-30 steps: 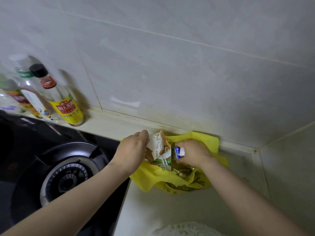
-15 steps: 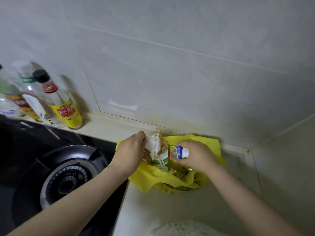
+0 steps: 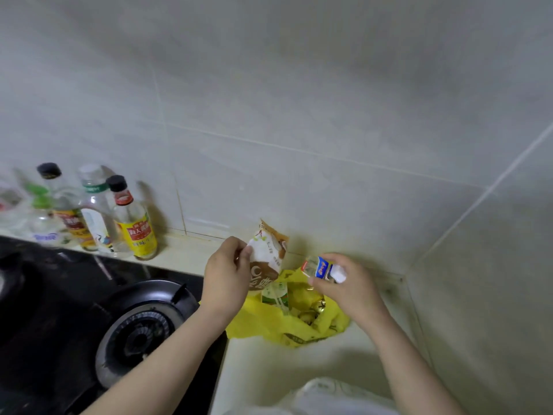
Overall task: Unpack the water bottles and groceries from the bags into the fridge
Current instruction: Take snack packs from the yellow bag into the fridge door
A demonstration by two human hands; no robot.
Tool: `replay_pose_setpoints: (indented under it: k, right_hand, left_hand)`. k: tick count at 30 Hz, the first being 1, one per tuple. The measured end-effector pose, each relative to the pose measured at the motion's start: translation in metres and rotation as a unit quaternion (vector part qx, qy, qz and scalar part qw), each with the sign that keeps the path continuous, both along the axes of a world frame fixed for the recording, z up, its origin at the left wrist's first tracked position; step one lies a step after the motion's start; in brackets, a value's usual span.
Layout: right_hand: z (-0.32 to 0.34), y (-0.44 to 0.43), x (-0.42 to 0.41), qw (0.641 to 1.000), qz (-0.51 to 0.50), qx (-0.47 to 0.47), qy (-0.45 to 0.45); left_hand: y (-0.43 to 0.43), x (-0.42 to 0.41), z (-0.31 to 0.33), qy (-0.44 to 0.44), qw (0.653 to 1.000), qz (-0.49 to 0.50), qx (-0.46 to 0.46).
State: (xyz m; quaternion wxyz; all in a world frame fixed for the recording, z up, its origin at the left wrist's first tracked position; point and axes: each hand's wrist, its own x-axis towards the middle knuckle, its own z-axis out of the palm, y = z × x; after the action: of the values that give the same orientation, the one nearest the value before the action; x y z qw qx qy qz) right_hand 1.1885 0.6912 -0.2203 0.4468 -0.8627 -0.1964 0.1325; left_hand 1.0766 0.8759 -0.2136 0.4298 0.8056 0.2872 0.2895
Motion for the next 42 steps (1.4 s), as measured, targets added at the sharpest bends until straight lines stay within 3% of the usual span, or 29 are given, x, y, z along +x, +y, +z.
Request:
replay_pose_setpoints:
  k: [5,12,21,28,32,42]
  right_hand:
    - [0.032,0.0,-0.035,0.988,-0.072,0.137,0.022]
    - [0.087,0.001,-0.093,0.954,-0.082,0.282,0.052]
    - [0.119,0.01,-0.161,0.948,-0.075,0.301,0.063]
    - [0.115,0.015,-0.189,0.941,-0.073,0.321,0.082]
    - [0.116,0.015,-0.188,0.942,-0.056,0.322,0.078]
    - [0.105,0.021,-0.16,0.936,0.078,0.32,0.125]
  left_hand:
    - [-0.013,-0.034,0.024,-0.034,0.998,0.028,-0.035]
    - [-0.015,-0.082,0.068,-0.121,0.987,0.052,-0.096]
    - [-0.002,-0.146,0.091,-0.125,0.984,0.07,-0.108]
    - [-0.005,-0.177,0.093,-0.123,0.944,0.024,-0.307]
    - [-0.013,-0.188,0.102,-0.102,0.926,-0.018,-0.362]
    - [-0.042,-0.207,0.095,-0.045,0.976,0.128,-0.173]
